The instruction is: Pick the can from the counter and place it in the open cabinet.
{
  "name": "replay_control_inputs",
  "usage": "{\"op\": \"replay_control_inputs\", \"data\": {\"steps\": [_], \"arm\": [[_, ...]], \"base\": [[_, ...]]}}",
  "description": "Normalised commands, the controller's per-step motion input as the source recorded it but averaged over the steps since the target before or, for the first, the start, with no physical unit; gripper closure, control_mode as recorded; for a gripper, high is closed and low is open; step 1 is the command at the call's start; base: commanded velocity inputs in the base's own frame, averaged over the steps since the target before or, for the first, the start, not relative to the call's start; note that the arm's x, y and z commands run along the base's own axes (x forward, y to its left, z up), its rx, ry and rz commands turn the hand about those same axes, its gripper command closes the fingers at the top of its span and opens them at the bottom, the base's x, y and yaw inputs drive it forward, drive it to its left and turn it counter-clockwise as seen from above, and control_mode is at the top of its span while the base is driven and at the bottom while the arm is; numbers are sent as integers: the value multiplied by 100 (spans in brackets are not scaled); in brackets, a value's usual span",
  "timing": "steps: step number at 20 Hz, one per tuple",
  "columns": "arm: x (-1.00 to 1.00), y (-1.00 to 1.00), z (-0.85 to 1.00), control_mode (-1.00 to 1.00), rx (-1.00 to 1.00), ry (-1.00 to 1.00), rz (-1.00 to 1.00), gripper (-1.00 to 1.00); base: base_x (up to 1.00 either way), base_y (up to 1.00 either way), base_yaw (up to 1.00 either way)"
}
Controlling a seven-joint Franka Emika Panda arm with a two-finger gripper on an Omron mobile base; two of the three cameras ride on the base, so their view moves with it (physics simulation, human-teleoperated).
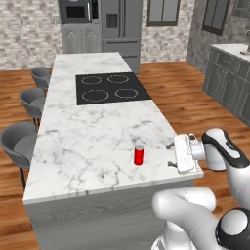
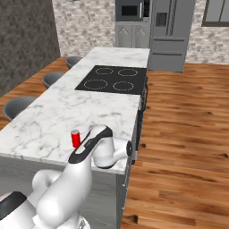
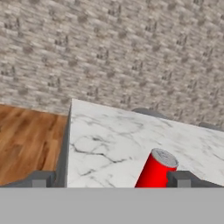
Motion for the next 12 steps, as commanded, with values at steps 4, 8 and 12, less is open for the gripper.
{"op": "replay_control_inputs", "data": {"steps": [4,8,12], "arm": [[24,9,-21,-100,1,0,0,-100],[24,8,-16,-100,2,0,0,-100],[23,9,-14,-100,2,0,0,-100]], "base": [[0,0,0],[0,0,0],[0,0,0]]}}
